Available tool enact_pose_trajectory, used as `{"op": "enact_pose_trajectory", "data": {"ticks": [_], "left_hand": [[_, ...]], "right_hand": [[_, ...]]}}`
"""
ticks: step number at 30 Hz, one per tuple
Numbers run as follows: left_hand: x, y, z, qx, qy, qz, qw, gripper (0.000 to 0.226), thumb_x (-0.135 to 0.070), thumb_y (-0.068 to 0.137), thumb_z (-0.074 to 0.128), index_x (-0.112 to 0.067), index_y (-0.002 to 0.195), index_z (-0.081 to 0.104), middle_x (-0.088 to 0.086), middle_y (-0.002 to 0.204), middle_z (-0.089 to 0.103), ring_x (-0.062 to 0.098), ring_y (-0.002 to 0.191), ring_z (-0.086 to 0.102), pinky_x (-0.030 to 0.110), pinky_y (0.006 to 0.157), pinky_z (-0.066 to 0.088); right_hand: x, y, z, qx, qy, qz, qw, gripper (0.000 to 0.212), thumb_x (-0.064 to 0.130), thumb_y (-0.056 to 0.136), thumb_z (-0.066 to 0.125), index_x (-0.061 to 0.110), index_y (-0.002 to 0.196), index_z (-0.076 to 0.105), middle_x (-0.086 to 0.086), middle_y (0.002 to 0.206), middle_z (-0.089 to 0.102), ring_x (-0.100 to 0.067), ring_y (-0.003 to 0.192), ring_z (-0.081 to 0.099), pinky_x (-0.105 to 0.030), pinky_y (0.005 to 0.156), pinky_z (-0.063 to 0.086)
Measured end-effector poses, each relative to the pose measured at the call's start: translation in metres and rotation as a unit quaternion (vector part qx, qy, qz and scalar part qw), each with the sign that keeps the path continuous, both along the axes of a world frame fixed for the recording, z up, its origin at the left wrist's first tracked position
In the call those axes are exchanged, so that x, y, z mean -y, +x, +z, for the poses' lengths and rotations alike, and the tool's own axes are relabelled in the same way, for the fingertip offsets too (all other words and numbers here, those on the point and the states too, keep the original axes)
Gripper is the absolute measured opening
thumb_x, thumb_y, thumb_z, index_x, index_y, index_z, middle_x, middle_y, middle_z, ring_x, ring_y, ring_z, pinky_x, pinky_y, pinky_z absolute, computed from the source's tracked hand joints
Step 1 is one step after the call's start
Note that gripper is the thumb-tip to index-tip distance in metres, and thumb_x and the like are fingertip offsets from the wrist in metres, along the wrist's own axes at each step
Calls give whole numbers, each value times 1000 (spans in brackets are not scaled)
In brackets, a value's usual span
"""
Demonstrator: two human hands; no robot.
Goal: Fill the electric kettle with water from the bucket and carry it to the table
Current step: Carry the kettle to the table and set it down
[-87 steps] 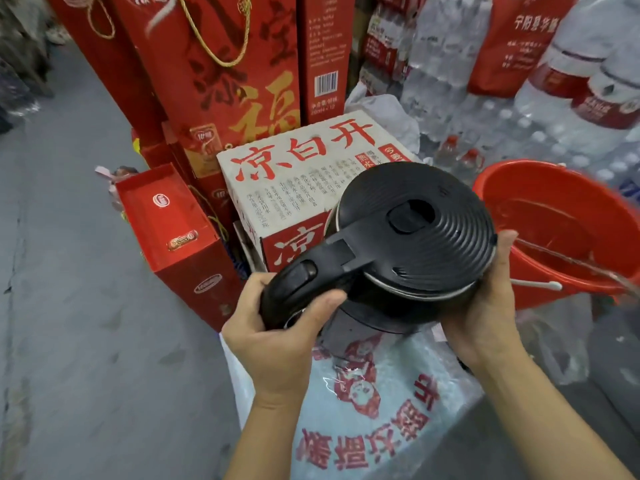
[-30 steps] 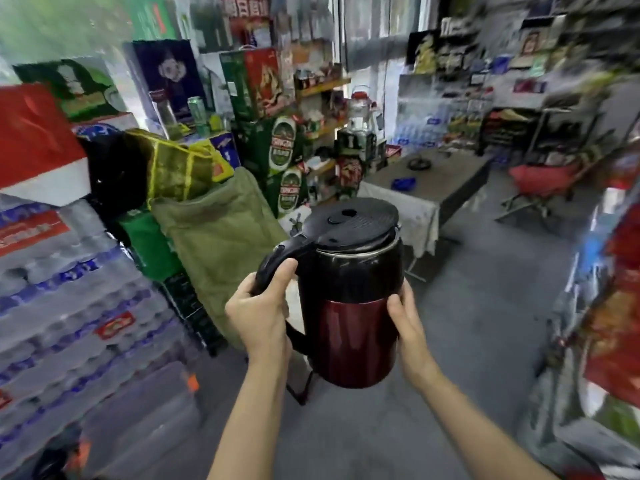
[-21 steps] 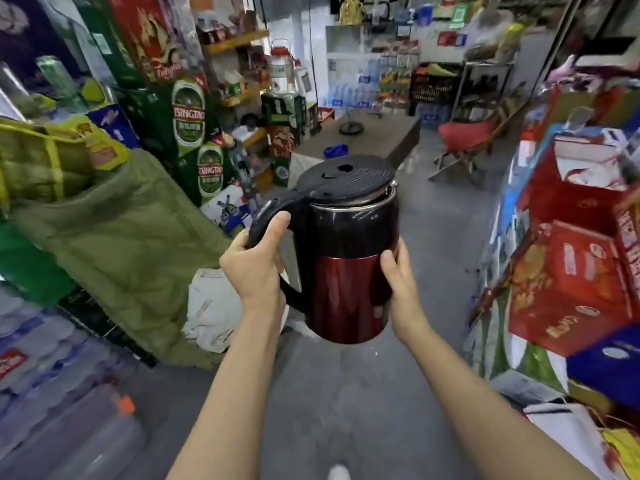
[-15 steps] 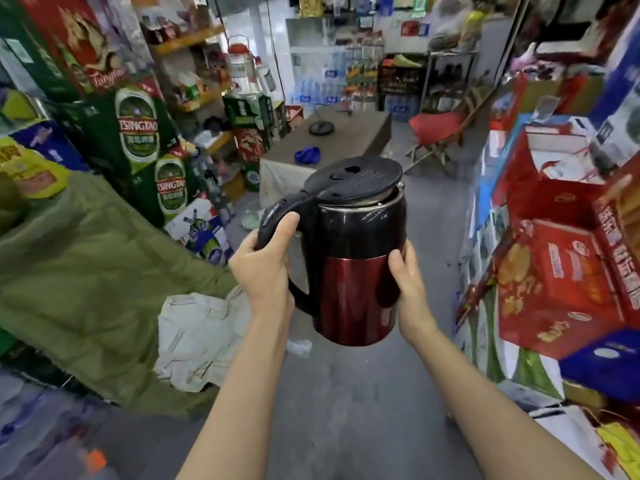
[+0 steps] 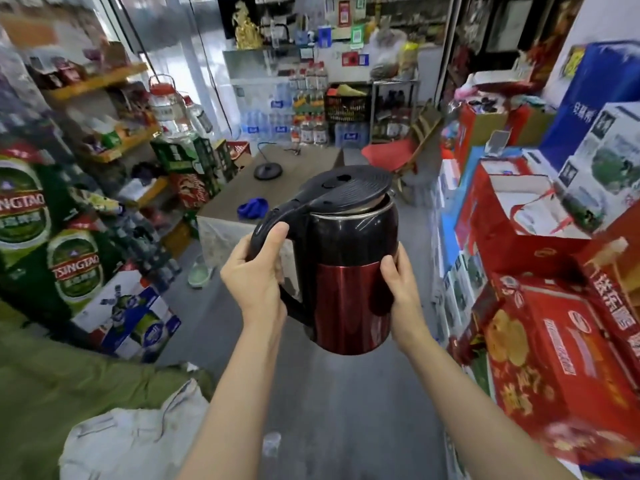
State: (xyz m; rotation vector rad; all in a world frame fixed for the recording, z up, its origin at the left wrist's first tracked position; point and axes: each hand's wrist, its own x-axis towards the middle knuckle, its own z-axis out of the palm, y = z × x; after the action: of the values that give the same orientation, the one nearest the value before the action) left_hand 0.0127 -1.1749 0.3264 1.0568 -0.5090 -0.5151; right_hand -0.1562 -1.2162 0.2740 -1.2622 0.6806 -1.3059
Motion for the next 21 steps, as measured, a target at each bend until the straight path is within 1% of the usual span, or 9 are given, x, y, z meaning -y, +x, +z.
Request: {"op": "enact_pose_trajectory", "data": {"ticks": [2,6,10,12,15,17,19,20,21], "left_hand": [[44,6,0,-6,6,3,1000,28,-38,63,84,-17,65,67,7,59,45,17,51,33,26,44,29],[126,24,-5,-20,2,6,1000,27,-33,69,83,-17,62,62,7,57,41,18,47,31,27,41,24],[204,51,-11,-42,4,16,999,25,-31,69,84,-13,72,67,7,59,41,18,47,30,28,40,23],[244,66,-14,-38,5,28,999,23,-28,73,82,-14,70,64,7,58,38,17,46,28,28,39,21],[306,90,-19,-17,14,52,998,28,-31,73,81,-18,61,60,7,55,37,18,44,26,31,40,18],[350,110,-18,-17,13,54,998,28,-35,70,82,-20,59,61,8,53,38,19,44,27,34,42,18],[392,128,-18,-15,18,61,998,27,-34,70,82,-19,60,62,8,53,37,19,45,27,37,43,18],[412,136,-17,-12,22,64,998,27,-32,72,82,-17,61,62,8,54,37,20,46,27,37,43,18],[432,143,-16,-12,25,66,997,28,-32,73,81,-16,62,62,9,55,38,20,46,26,37,43,18]], "right_hand": [[46,6,1,-3,0,7,1000,45,30,101,47,19,144,46,3,141,58,-13,132,52,-32,108,41],[133,24,3,0,0,27,1000,41,25,102,47,16,142,47,2,138,60,-13,130,54,-28,104,44],[213,51,0,-2,9,49,999,40,27,101,47,17,140,49,0,137,61,-16,130,54,-33,105,42],[255,67,-4,-4,8,52,999,41,27,101,47,16,140,50,-1,137,61,-17,129,55,-35,107,42],[321,94,-10,-17,7,52,998,46,30,101,49,17,145,45,-2,142,57,-18,134,51,-42,113,38],[368,114,-15,-25,16,44,999,55,38,99,52,20,149,40,0,149,51,-17,139,45,-46,117,32],[412,133,-17,-35,31,39,998,67,48,95,55,23,153,34,2,156,43,-15,144,37,-48,119,27],[433,140,-16,-37,38,36,998,70,50,94,56,24,154,33,4,157,41,-13,145,36,-48,120,27],[454,147,-16,-36,43,40,998,68,48,94,56,25,154,33,5,157,41,-12,145,37,-46,120,27]]}}
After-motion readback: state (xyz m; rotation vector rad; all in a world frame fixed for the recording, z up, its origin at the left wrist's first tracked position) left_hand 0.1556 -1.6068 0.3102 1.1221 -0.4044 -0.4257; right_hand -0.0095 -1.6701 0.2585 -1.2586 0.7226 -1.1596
